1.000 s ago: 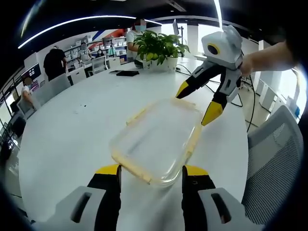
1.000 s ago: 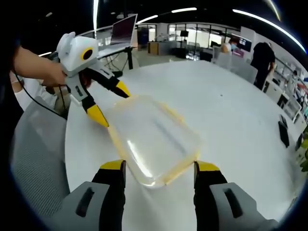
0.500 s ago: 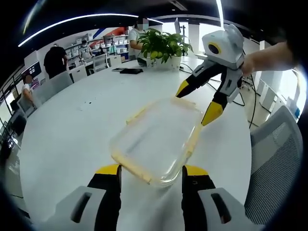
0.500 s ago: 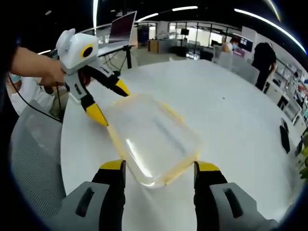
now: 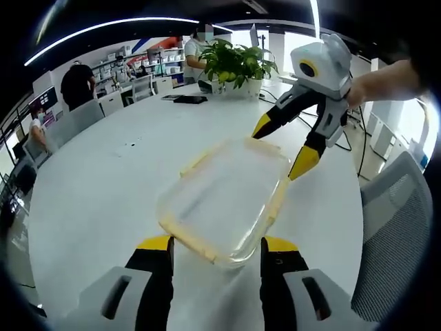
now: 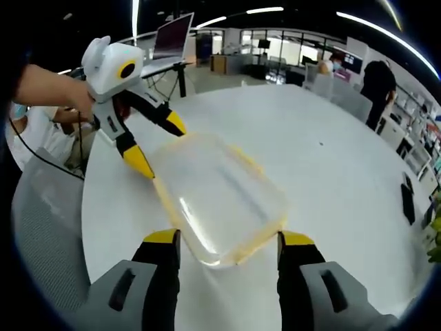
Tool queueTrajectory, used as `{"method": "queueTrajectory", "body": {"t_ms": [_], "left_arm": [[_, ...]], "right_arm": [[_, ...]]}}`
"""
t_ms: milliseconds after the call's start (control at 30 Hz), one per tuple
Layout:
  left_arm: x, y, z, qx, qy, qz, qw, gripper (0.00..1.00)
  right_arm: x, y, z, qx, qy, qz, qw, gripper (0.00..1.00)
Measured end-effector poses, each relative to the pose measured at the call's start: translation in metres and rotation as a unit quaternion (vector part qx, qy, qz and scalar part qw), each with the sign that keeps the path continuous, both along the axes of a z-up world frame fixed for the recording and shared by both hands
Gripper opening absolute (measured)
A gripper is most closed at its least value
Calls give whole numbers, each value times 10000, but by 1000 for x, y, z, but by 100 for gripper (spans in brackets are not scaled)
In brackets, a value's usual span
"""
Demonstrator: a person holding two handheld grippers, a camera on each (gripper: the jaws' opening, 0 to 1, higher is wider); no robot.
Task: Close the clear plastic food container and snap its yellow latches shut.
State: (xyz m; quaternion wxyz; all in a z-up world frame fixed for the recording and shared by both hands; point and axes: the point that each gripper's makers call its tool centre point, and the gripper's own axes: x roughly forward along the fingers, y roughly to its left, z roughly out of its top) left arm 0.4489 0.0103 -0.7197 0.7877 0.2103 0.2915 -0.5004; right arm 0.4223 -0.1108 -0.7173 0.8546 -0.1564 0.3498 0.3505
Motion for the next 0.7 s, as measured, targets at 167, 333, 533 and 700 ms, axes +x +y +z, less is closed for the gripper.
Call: {"method": "queueTrajectory", "body": {"t_ms": [167, 333, 533, 700], "left_arm": [[0, 1, -1, 10, 47, 2, 10000, 45], [-5, 2, -8, 179, 44, -75, 9998, 43], [-6, 2, -6, 88, 87, 12, 9999, 44], [-8, 7, -2, 56, 66, 98, 9999, 48]], "right_arm": [[0, 2, 0, -21, -10, -23, 10000, 54], [-1, 2, -1, -57, 2, -23, 10000, 54], [-2, 2, -1, -26, 4, -32, 10000, 54], [-6, 3, 1, 40, -18, -19, 10000, 56]]}}
